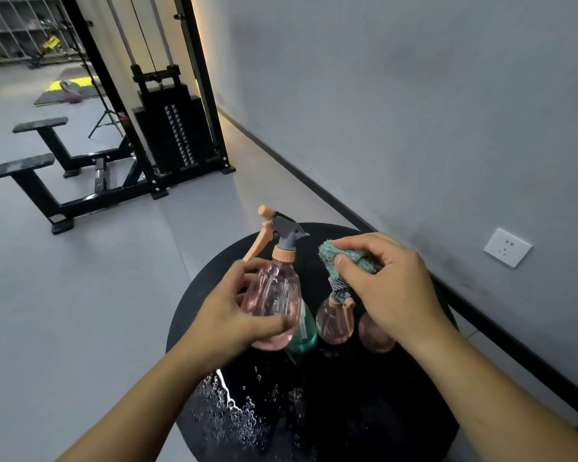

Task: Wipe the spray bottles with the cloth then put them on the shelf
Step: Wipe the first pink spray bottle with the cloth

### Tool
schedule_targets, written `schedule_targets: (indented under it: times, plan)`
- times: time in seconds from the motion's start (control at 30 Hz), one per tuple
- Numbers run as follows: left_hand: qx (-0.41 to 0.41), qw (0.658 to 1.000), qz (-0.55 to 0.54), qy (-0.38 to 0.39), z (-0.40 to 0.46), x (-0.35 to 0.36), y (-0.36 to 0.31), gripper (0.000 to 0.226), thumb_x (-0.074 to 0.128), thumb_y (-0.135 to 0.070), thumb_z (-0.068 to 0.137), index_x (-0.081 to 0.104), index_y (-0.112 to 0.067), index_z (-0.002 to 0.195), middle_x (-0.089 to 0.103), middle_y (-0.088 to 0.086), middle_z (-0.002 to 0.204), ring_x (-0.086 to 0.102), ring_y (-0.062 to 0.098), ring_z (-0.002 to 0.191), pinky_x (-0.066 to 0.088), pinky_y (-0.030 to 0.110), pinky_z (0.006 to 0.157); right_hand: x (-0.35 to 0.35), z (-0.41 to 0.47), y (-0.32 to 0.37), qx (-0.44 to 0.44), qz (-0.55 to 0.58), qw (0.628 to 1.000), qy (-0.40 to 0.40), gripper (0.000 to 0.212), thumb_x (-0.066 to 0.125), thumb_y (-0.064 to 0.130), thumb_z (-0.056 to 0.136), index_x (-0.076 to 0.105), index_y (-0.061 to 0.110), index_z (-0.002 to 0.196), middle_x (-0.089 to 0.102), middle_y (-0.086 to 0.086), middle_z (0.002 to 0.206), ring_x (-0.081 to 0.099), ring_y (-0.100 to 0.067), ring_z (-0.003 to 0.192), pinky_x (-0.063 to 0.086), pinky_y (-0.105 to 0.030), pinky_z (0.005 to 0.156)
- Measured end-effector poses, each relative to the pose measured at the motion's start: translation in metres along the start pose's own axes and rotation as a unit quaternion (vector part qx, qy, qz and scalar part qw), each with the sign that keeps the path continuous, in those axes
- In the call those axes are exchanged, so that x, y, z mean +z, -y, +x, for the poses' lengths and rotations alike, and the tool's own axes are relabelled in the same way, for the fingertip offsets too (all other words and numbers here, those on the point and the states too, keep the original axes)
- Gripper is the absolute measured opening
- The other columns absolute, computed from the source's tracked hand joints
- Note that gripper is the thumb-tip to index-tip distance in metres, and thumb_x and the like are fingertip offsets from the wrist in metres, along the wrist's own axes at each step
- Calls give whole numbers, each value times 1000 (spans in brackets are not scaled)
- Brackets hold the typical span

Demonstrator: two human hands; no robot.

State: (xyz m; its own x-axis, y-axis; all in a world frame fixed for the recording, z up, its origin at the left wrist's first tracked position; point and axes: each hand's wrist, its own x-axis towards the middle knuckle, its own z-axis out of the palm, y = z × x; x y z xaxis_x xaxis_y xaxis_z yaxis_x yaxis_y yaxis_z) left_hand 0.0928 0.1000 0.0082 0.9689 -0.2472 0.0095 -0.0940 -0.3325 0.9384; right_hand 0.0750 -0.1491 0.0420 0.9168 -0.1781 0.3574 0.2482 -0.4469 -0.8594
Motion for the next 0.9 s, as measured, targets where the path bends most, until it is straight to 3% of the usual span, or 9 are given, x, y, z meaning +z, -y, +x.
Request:
schedule_targets:
  times: [0.13, 0.23, 0.33, 0.43, 0.5, 0.57, 0.67, 0.83, 0.9]
  plan:
    - [2, 998, 16, -68, -7, -20, 5, 101, 105, -36, 57, 52, -36, 143, 67, -5, 131, 71, 14, 115, 59, 28, 96, -3, -15, 7, -10, -15, 1000, -9, 19, 76, 15, 91, 79, 30, 102, 72, 19, 106, 66, 6, 100, 48, -4, 82]
    - [-4, 993, 38, -112, -24, -30, 13, 101, 103, -29, 65, 50, -39, 150, 66, -14, 128, 67, 5, 114, 57, 31, 97, -4, -26, 10, -20, -34, 999, -3, 20, 76, 13, 91, 80, 28, 104, 71, 20, 106, 66, 6, 100, 45, -1, 81]
    - [-29, 988, 57, -137, -43, -41, 31, 86, 103, -31, 66, 60, -36, 141, 69, -20, 121, 67, -1, 109, 58, 40, 103, -1, -37, 11, -19, -48, 999, -1, 21, 76, 12, 90, 80, 28, 102, 71, 22, 104, 64, 8, 100, 43, 0, 82]
    - [-57, 981, 80, -167, -55, -47, 53, 88, 101, -47, 54, 63, -36, 133, 72, -13, 121, 68, 8, 112, 55, 42, 105, 4, -47, 11, -11, -55, 998, 10, 20, 76, 12, 90, 80, 28, 102, 69, 23, 104, 63, 9, 100, 43, 1, 82]
    - [-75, 977, 83, -181, -58, -48, 63, 75, 104, -38, 57, 63, -44, 120, 73, -15, 116, 69, 7, 108, 55, 36, 98, 8, -53, 11, -6, -57, 998, 17, 20, 76, 14, 91, 79, 30, 102, 68, 26, 104, 62, 10, 100, 44, -1, 82]
    - [-81, 976, 85, -185, -56, -46, 71, 66, 103, -27, 66, 62, -46, 113, 71, -24, 107, 68, -10, 95, 52, 21, 86, 13, -57, 9, -2, -66, 998, 23, 20, 76, 17, 91, 79, 33, 101, 67, 29, 105, 63, 9, 101, 46, -8, 86]
    - [-84, 976, 83, -184, -46, -41, 81, 69, 101, -28, 69, 62, -36, 126, 70, -25, 106, 65, -14, 90, 44, 7, 77, 18, -57, 6, -2, -75, 997, 28, 19, 75, 18, 91, 79, 33, 102, 67, 29, 105, 63, 8, 101, 49, -13, 88]
    - [-106, 974, 89, -180, -28, -24, 99, 85, 100, -43, 62, 60, -32, 137, 69, -10, 121, 69, 13, 108, 55, 36, 97, 25, -51, 0, -1, -82, 996, 35, 19, 74, 15, 92, 79, 30, 102, 68, 24, 105, 62, 8, 101, 45, -3, 84]
    - [-111, 973, 99, -173, -23, -18, 105, 89, 98, -44, 63, 58, -30, 141, 65, -5, 124, 67, 16, 108, 55, 38, 97, 28, -48, -3, -1, -80, 996, 38, 20, 74, 13, 91, 80, 30, 101, 69, 23, 104, 62, 8, 100, 43, -1, 83]
